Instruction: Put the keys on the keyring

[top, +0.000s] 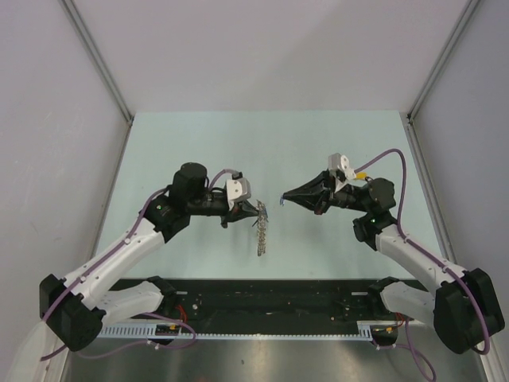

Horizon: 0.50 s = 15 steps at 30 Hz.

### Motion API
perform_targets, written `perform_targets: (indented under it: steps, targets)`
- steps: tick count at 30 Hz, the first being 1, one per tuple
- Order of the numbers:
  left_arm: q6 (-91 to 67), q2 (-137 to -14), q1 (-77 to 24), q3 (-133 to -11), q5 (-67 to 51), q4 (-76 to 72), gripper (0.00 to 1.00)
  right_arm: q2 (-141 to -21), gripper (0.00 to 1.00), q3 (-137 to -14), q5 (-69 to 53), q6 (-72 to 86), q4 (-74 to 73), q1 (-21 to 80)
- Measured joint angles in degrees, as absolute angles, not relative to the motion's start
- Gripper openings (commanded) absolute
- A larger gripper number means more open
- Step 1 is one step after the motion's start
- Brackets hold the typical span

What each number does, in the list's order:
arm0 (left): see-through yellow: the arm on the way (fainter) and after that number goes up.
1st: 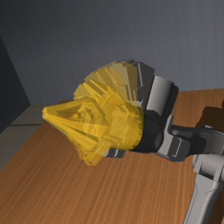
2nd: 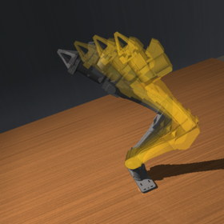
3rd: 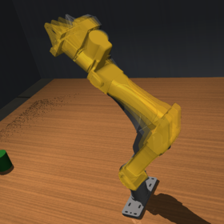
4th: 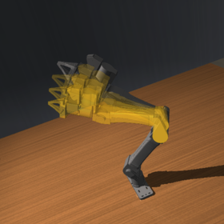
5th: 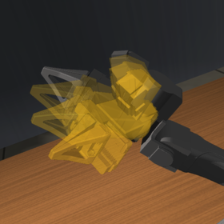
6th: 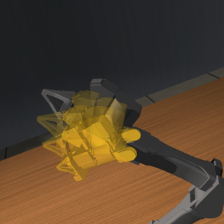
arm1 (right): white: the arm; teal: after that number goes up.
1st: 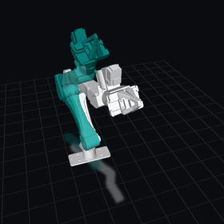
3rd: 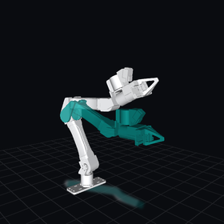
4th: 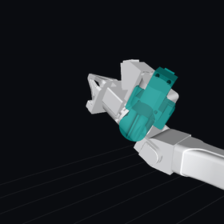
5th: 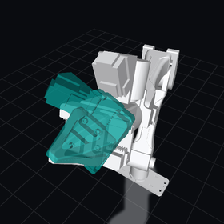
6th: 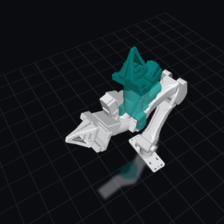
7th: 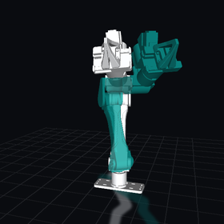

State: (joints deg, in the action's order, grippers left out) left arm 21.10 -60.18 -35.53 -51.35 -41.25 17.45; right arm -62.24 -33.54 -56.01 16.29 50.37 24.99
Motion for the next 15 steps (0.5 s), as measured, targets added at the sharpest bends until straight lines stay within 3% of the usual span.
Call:
perform_targets:
  steps: [15]
  targets:
    - [21.9,-61.8,-35.5,-49.5,-52.1,11.8,0.00,-54.7,0.00,-32.6,-55.9,0.6,35.6,31.5]
